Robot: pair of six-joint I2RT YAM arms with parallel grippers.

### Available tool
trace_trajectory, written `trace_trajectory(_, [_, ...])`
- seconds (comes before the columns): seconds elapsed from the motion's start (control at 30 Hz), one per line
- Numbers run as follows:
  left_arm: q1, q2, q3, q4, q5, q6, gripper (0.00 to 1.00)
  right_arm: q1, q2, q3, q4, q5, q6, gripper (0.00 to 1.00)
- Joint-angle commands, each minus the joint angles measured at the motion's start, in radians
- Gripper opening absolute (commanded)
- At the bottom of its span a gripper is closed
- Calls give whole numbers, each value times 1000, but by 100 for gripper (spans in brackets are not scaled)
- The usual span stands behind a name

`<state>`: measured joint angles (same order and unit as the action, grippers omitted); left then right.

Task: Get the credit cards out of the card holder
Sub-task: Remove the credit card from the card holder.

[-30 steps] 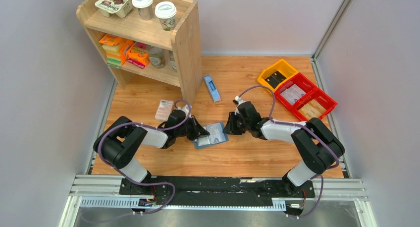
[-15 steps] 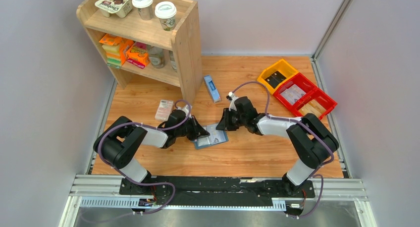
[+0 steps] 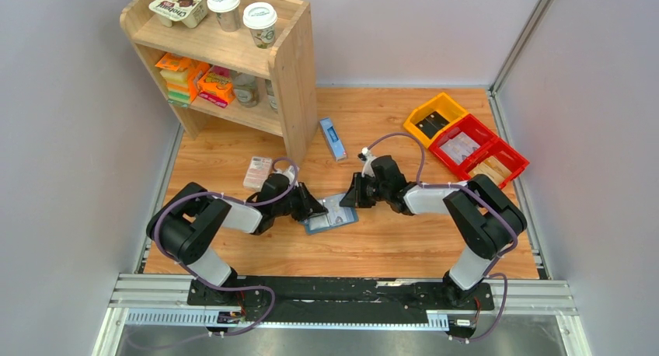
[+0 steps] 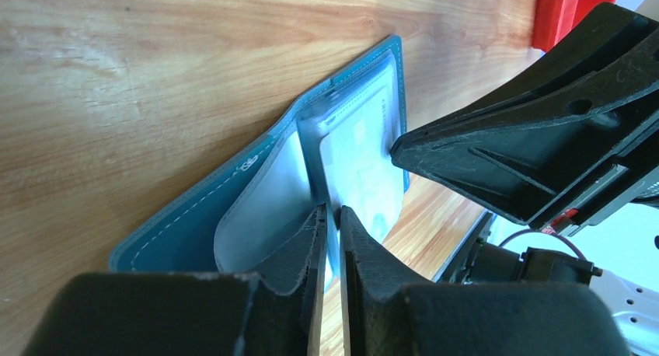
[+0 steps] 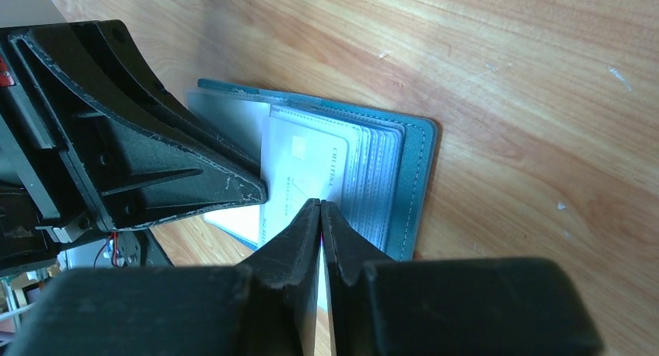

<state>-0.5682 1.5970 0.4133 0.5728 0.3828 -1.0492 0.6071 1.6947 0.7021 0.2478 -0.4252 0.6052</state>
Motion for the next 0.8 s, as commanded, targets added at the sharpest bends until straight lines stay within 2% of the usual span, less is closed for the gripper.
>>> trace_trajectory(0.0, [10, 20, -27, 105, 17, -12, 20, -7, 33, -38, -39, 37, -15, 12])
trace_trajectory(0.23, [11, 60, -33, 213, 51, -38, 22, -13, 28, -52, -27, 40, -2, 11])
trace_trajectory(0.3, [8, 57, -37, 220, 50, -38, 19, -17, 28, -55, -25, 39, -2, 11])
trace_trajectory(0.4, [10, 52, -48, 229, 44, -41, 4, -21, 28, -59, -21, 37, 1, 11])
trace_trajectory(0.47, [11, 49, -59, 243, 36, -52, 0, -29, 31, -65, -13, 37, 5, 11])
trace_trajectory(0.77, [18, 26, -100, 219, 13, -74, 0, -41, 51, -70, -24, 49, 2, 10])
